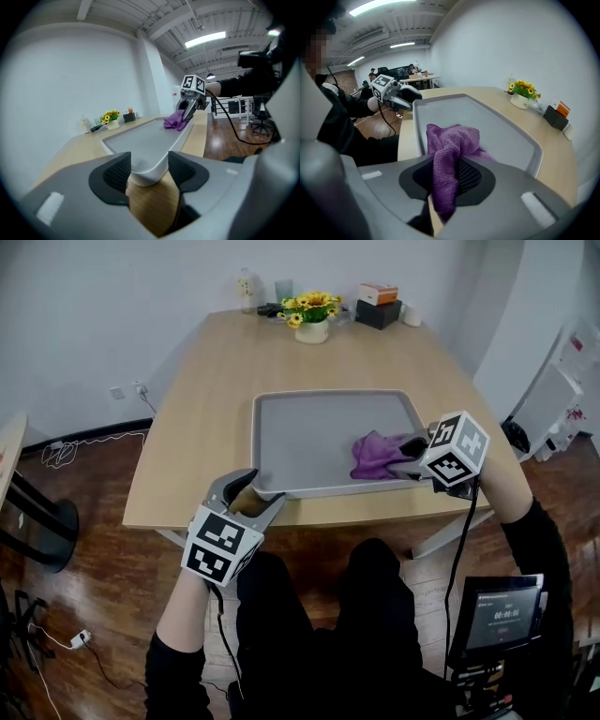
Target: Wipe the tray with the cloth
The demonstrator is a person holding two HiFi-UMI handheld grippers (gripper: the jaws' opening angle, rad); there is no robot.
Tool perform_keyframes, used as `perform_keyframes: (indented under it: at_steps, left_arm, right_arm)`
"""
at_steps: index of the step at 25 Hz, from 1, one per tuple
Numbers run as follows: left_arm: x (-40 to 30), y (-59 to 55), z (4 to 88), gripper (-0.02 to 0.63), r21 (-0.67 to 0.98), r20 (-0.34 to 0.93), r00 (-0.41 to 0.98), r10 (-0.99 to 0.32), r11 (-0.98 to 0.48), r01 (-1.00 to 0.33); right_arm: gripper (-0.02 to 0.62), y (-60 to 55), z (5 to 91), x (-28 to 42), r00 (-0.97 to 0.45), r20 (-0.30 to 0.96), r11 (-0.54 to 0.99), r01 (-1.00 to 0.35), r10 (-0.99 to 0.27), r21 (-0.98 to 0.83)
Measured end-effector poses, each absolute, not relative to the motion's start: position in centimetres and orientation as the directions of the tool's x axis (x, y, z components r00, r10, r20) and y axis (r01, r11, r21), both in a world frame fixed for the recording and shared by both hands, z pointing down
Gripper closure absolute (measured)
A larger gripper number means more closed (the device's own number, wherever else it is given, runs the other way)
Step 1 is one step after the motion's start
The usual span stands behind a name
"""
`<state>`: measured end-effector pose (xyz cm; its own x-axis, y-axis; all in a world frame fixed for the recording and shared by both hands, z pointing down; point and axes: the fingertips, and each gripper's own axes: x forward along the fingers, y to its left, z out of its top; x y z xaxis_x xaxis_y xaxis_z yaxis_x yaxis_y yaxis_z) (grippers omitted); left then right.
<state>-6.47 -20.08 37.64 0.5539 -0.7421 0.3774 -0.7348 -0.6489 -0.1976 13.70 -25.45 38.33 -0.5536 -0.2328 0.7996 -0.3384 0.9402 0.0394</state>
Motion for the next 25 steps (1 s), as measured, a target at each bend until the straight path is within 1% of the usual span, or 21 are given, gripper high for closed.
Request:
perform_keyframes:
  at_steps: [5,9,13,17,19,22,25]
  left_arm:
    - [-6.3,-19.3,37.3,0.371,-0.194,0.377,0.558,-0.739,-0.652,-0.733]
    - [-6.1,-18.9,36.8,0.371,-0.199,0.368,0.566,-0.738,-0.657,-0.727]
    - [-6.0,-18.8,37.0,0.371,-0.204,0.369,0.565,-0.738,-0.658,-0.725]
    - [-6.1,-19.1,37.0,0.371,-0.206,0.369,0.564,-0.739,-0.656,-0.726]
    - [-6.2,-19.2,37.1,0.371,-0.202,0.367,0.565,-0.739,-0.656,-0.727]
    - [-6.5,-19.2,37.4,0.371,-0.205,0.367,0.560,-0.742,-0.652,-0.730]
    - [-6.6,-19.3,37.4,0.371,-0.210,0.369,0.556,-0.745,-0.649,-0.731]
  right_arm:
    - [0.518,-24.6,38.1,13.4,-0.531,0.826,0.960,-0.277,-0.187,0.040]
    - [0.517,-28.0,37.6,12.6,-0.554,0.808,0.954,-0.298,-0.201,0.033]
    - [0.515,-34.5,37.7,12.1,-0.553,0.782,0.926,-0.368,-0.287,0.080]
    - [0.515,-41.7,37.6,12.8,-0.504,0.760,0.867,-0.475,-0.411,0.154]
    - [0.515,-43.3,37.7,13.0,-0.493,0.755,0.848,-0.506,-0.434,0.157]
    - [0.517,-42.4,37.7,12.4,-0.515,0.740,0.847,-0.514,-0.433,0.138]
    - [0.518,-38.4,37.6,10.7,-0.573,0.727,0.887,-0.449,-0.379,0.108]
